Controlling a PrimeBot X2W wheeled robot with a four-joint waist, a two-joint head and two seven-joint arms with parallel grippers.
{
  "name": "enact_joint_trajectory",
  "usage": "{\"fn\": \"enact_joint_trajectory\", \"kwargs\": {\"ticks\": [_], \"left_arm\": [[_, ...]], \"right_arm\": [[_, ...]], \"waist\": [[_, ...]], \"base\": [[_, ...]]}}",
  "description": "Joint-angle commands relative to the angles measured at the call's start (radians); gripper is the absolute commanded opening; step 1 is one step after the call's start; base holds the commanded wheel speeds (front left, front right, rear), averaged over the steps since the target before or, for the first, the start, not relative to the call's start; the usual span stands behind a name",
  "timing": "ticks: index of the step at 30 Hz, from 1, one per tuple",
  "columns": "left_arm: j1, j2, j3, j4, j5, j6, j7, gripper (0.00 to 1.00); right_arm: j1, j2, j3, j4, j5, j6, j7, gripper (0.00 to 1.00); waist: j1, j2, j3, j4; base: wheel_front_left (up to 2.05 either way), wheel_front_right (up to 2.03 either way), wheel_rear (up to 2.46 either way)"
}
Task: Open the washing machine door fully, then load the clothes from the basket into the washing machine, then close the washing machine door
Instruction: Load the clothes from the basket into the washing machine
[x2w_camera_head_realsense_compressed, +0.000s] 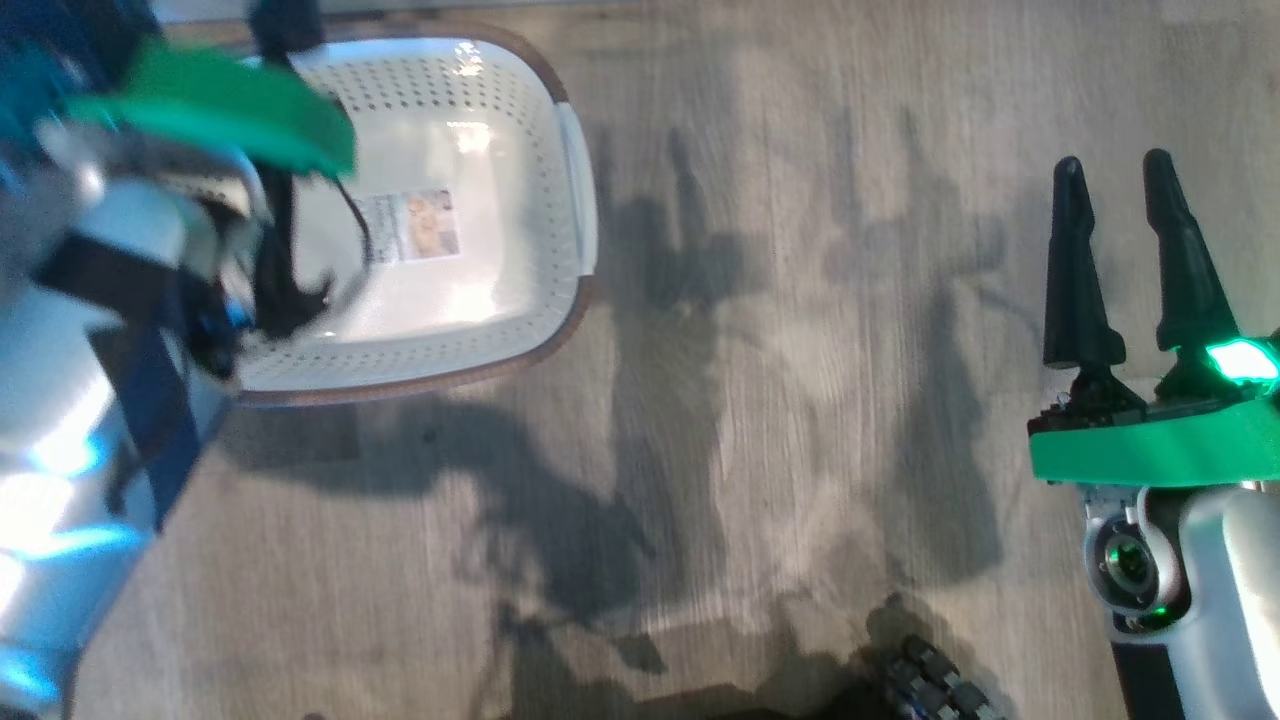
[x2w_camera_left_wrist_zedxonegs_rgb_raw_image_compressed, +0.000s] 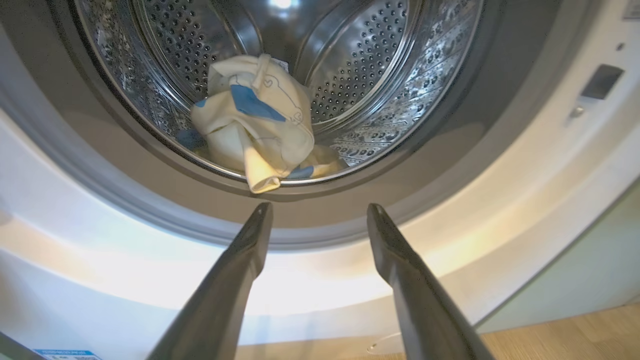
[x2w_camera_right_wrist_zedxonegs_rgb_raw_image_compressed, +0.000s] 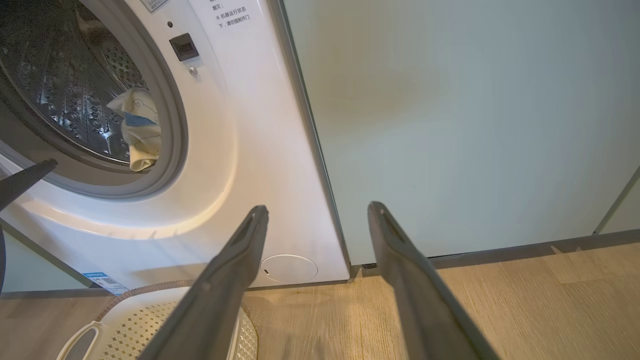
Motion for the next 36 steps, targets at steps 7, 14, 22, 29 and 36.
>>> {"fn": "enact_joint_trajectory", "kwargs": {"ticks": [7, 14, 22, 29, 36], "left_arm": [[0.173, 0.009, 0.022, -0.105, -0.007, 0.098, -0.08, 1.0], [0.311, -0.023, 0.025, -0.115, -0.009, 0.114, -0.127, 1.0], [0.429, -0.076, 0.025, -0.095, 0.006, 0.1, -0.141, 1.0], [0.476, -0.114, 0.034, -0.078, 0.026, 0.08, -0.142, 1.0], [0.498, -0.145, 0.06, -0.067, 0.053, 0.057, -0.143, 1.0]], "right_arm": [[0.021, -0.009, -0.005, 0.01, -0.06, 0.004, -0.007, 1.0], [0.034, -0.009, -0.018, 0.05, -0.109, 0.004, -0.007, 1.0], [0.067, -0.009, -0.023, 0.087, -0.14, 0.004, -0.007, 1.0], [0.086, -0.009, -0.021, 0.098, -0.143, 0.004, -0.007, 1.0], [0.093, -0.009, -0.013, 0.105, -0.145, 0.004, -0.007, 1.0]], "waist": [[0.0001, 0.0, -0.071, 0.076], [0.0001, 0.0, -0.138, 0.128], [0.0001, 0.0, -0.216, 0.175], [0.0001, 0.0, -0.252, 0.195], [0.0001, 0.0, -0.266, 0.205]], "base": [[0.0, 0.0, 0.0], [0.0, 0.0, 0.0], [0.0, 0.0, 0.0], [0.0, 0.0, 0.0], [0.0, 0.0, 0.0]]}}
